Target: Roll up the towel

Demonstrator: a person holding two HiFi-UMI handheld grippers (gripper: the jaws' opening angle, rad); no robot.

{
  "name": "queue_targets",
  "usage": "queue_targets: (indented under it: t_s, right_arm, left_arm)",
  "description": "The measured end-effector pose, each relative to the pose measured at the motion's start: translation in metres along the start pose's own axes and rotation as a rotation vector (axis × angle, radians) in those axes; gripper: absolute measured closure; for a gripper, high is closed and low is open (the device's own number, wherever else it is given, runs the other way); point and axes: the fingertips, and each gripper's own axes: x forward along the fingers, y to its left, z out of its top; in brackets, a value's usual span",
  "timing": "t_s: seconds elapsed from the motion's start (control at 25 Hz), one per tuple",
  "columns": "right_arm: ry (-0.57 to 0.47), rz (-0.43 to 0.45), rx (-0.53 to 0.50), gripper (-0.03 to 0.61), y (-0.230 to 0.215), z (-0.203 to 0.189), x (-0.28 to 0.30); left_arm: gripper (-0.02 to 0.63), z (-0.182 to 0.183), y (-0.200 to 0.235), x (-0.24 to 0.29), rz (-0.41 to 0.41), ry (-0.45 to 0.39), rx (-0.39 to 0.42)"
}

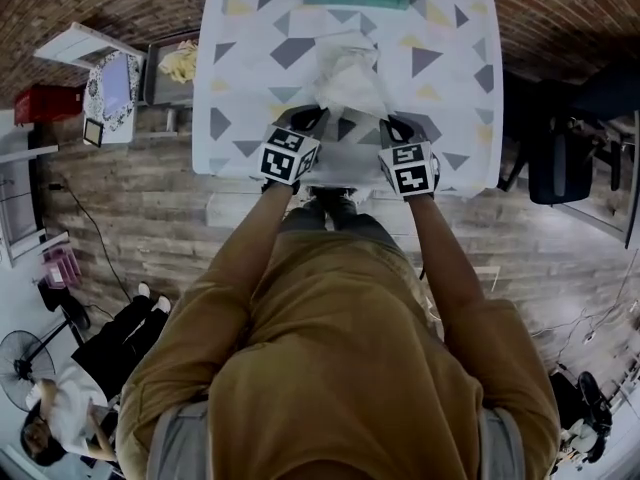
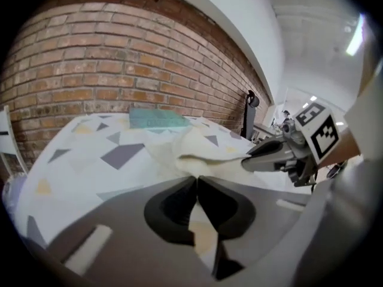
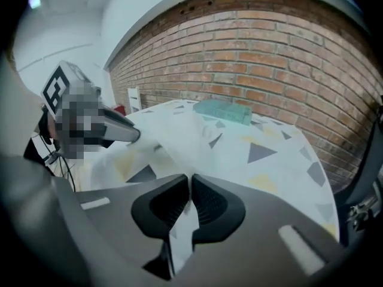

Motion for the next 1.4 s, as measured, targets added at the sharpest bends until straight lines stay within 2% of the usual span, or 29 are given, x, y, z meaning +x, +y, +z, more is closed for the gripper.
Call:
queue_targets:
  t_s: [0.16, 0.28, 0.36, 0.44, 0.52, 0.6, 0.68, 0.76, 0.8, 0.84, 0.96, 1.2, 1.4]
  right_arm:
    - [-0.098, -0.086, 0.033, 0.560, -0.038, 0.028, -0.026]
    - [-0.196, -0.121, -0.014, 0.561, -0.049, 0.068, -0.051]
    - [-0.324, -0.174, -0.087, 0.561, -0.049, 0.113, -0.082]
    - [-0.466, -0.251, -0.202, 0.561, -0.043, 0.158, -0.122]
    - [-0.523, -0.300, -0.319, 0.561, -0.033, 0.178, -0.150]
    - [-0.467, -0.292, -0.396, 0.560, -0.021, 0.158, -0.151]
    - [-0.283, -0.204, -0.422, 0.560, -0.006, 0.094, -0.122]
    - [-0.040, -0.067, -0.406, 0.558, 0.017, 0.007, -0.087]
    - [0.052, -0.015, -0.395, 0.557, 0.028, -0.028, -0.075]
    - [0.115, 0.018, -0.382, 0.557, 0.037, -0.054, -0.068]
    - [0.174, 0.036, -0.359, 0.557, 0.047, -0.080, -0.062]
    - [0.206, 0.036, -0.400, 0.556, 0.046, -0.090, -0.058]
    - [0.178, 0.037, -0.360, 0.555, 0.052, -0.084, -0.068]
  left_arm:
    - [0.543, 0.030, 0.030, -0.036, 0.074, -0.103, 0.077]
    - [0.543, 0.072, 0.035, -0.062, 0.104, -0.212, 0.184]
    - [0.543, 0.115, 0.028, -0.090, 0.132, -0.338, 0.260]
    - [0.541, 0.154, 0.013, -0.125, 0.163, -0.452, 0.364]
    - [0.541, 0.164, 0.000, -0.150, 0.186, -0.471, 0.478]
    - [0.541, 0.135, -0.006, -0.152, 0.180, -0.384, 0.585]
    - [0.541, 0.069, -0.007, -0.134, 0.117, -0.176, 0.625]
    - [0.541, -0.008, -0.009, -0.111, 0.011, 0.062, 0.584]
    - [0.541, -0.039, -0.009, -0.104, -0.027, 0.140, 0.548]
    - [0.541, -0.060, -0.008, -0.100, -0.046, 0.182, 0.512]
    - [0.541, -0.078, -0.011, -0.101, -0.073, 0.205, 0.464]
    - [0.541, -0.093, -0.019, -0.100, -0.133, 0.243, 0.509]
    - [0.540, -0.091, -0.026, -0.104, -0.172, 0.226, 0.522]
